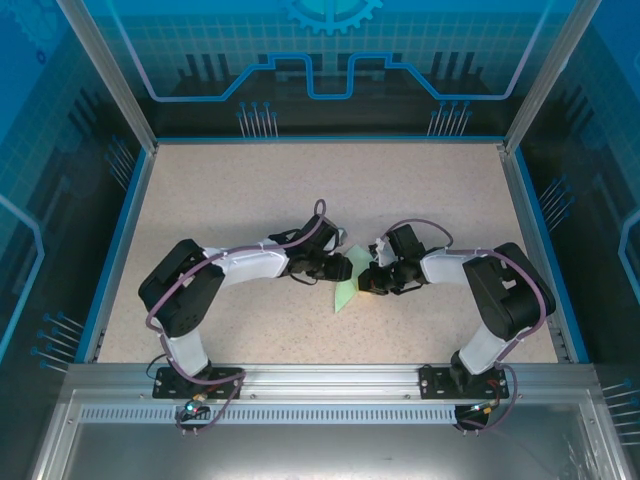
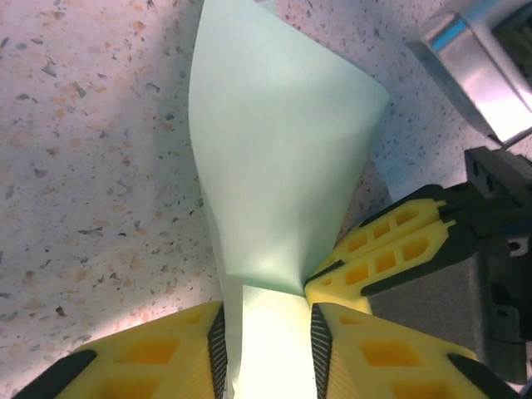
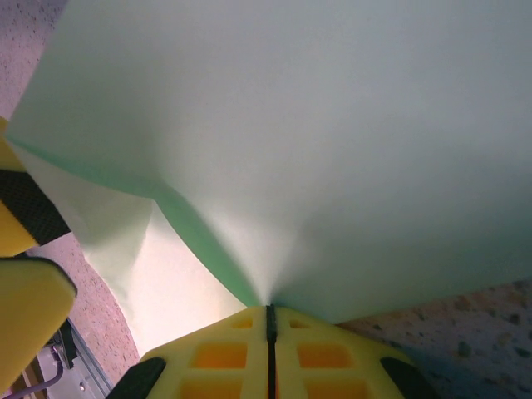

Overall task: Fold a paper plane with a square sheet of paper (pick it up from the middle)
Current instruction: Fold the wing for the fifth time at the center of the table.

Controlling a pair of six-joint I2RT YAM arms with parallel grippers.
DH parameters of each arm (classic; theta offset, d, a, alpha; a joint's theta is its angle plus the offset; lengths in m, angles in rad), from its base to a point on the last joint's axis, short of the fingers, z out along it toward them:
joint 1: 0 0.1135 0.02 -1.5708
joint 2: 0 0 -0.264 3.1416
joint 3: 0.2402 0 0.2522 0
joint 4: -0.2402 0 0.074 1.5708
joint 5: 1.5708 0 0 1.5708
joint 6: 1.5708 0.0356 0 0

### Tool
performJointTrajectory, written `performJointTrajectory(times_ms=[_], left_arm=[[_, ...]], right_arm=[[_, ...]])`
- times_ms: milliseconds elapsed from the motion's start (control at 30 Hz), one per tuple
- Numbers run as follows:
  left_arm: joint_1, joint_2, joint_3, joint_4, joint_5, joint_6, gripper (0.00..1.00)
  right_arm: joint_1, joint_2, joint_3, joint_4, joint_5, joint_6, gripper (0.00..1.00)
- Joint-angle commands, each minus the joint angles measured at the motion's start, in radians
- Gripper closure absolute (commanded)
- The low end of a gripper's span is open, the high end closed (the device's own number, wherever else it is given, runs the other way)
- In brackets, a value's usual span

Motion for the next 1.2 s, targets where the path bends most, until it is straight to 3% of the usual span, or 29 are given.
performJointTrajectory(times_ms=[0,133,333,467,767,967,1167], left_arm=[[0.003,-0.041,-0.034,-0.037,-0.016,0.007,0.57],[0.002,-0.065,-0.081,-0.009,-0.001,-0.027,0.53],[-0.002,-0.097,-0.170,0.113,0.041,-0.120,0.55],[-0.018,-0.099,-0.197,0.154,0.044,-0.153,0.62],[-0.042,-0.082,-0.198,0.165,0.042,-0.165,0.86],[-0.051,-0.074,-0.169,0.097,-0.002,-0.129,0.96],[-0.054,-0.069,-0.152,0.064,-0.023,-0.107,0.97]], right_arm=[[-0.010,0.015,0.016,-0.051,0.032,-0.017,0.92],[-0.011,0.018,0.014,-0.046,0.030,-0.017,0.92],[-0.010,0.025,0.010,-0.034,0.023,-0.011,0.92],[-0.010,0.023,0.010,-0.032,0.022,-0.010,0.92],[-0.013,0.011,0.003,-0.028,0.018,-0.009,0.92],[-0.013,-0.020,0.002,-0.027,0.001,-0.001,0.92],[-0.013,-0.102,-0.002,-0.044,-0.010,0.017,0.90]])
